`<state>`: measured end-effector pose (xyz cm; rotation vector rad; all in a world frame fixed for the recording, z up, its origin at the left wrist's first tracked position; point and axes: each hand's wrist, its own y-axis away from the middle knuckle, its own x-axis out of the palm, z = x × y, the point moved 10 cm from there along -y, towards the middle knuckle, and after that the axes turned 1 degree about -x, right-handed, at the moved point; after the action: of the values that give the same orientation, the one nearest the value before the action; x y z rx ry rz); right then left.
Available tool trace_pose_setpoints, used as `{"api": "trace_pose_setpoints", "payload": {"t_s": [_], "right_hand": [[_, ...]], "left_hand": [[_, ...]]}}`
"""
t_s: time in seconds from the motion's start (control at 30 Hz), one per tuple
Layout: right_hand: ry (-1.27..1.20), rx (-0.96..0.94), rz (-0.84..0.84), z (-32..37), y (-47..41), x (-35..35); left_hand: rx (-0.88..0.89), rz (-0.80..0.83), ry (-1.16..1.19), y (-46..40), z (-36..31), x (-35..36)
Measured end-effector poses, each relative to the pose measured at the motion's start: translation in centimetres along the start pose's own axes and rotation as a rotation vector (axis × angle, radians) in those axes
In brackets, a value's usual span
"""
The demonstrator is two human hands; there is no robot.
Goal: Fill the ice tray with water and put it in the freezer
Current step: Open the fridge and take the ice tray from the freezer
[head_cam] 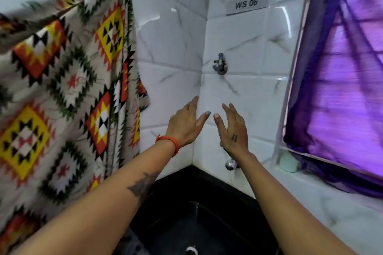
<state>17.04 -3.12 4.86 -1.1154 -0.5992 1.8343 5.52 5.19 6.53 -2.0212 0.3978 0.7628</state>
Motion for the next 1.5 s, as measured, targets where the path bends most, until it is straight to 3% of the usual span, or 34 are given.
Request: {"api": "trace_pose_setpoints", "payload": {"t_s": [0.4,0.83,1.17,1.5], "right_hand": [[-0.38,0.086,0.149,7.1,9.9,12.2],[-0.722,0.231,0.339,17.7,23.2,20.9],[-0.892,0.176,0.694,25.2,32.9,26.7],[-1.078,0.057,1.106,34.2,44.0,25.8]], "left_hand": [[-0.258,-0.128,0.054,11.9,12.1,-6.0],[-0.707,-0.33,0.154,31.4,21.6,-13.0],[-0.99,-0.573,0.104,44.8,23.1,-18.2],[-1.238,-0.911,-0.068,58.7,18.0,-23.1]]}}
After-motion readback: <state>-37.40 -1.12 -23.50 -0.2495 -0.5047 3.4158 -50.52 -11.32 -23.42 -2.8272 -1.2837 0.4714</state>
